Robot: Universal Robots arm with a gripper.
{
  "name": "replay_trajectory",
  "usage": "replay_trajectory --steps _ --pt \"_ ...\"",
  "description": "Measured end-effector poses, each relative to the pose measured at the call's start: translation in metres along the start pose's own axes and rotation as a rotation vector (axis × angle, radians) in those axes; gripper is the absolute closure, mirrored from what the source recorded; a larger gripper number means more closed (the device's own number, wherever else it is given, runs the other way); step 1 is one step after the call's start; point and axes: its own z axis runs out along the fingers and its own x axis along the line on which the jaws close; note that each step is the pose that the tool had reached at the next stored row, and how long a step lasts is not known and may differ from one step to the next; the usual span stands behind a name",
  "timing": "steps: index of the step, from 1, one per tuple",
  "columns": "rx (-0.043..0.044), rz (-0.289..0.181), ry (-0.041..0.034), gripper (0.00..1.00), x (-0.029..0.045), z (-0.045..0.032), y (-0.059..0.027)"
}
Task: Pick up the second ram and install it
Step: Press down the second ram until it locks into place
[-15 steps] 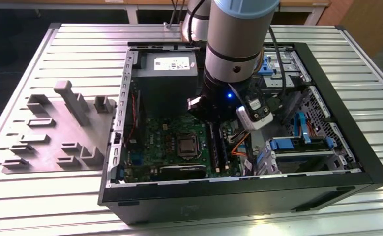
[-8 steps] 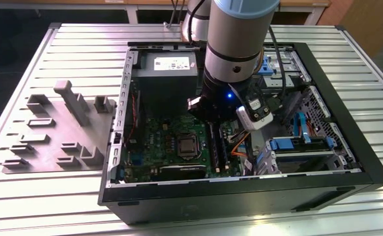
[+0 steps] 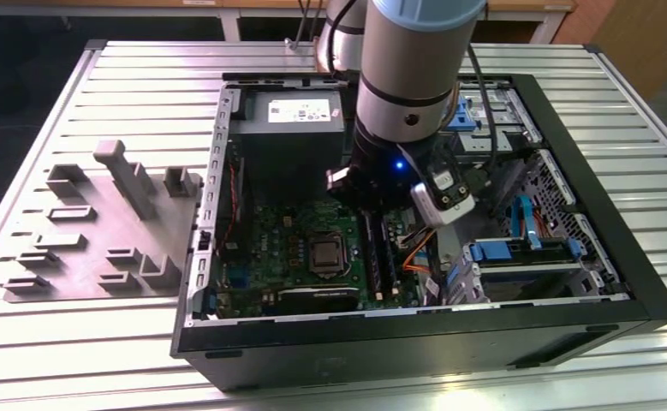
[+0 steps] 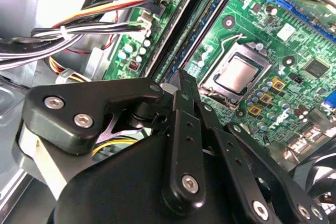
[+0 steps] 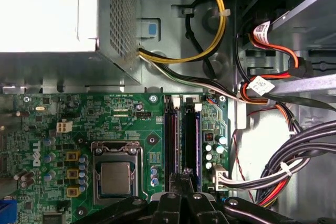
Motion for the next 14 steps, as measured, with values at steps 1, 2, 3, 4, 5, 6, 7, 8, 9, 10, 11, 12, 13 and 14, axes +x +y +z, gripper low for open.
replay_trajectory --steps 1,2,3,4,5,6,7,8,9,10,11,12,13,14 --pt "-0.0005 0.000 0.0001 0.90 0.0000 0.0001 0.0010" --pt "-0.0009 0.000 0.0000 0.90 0.0001 0.0002 0.0023" --pt "-0.0012 0.000 0.0000 0.90 0.0001 0.0003 0.0039" --pt "-0.0013 0.000 0.0001 0.90 0.0001 0.0004 0.0057" --pt "-0.0014 0.000 0.0001 0.90 0.0002 0.0006 0.0075" --pt "-0.0016 0.000 0.0001 0.90 0.0003 0.0008 0.0097" --pt "-0.0017 0.000 0.0001 0.90 0.0003 0.0010 0.0116" --pt "-0.0019 0.000 0.0001 0.90 0.0004 0.0011 0.0135" --pt "-0.0019 0.000 0.0001 0.90 0.0005 0.0012 0.0154" --pt "-0.0020 0.000 0.0001 0.90 0.0005 0.0014 0.0172" --pt "-0.0020 0.000 0.0001 0.90 0.0006 0.0015 0.0192" --pt "-0.0021 0.000 0.0001 0.90 0.0006 0.0017 0.0213" --pt "-0.0023 0.000 0.0001 0.90 0.0007 0.0019 0.0236" --pt "-0.0023 0.000 0.0001 0.90 0.0007 0.0020 0.0256"
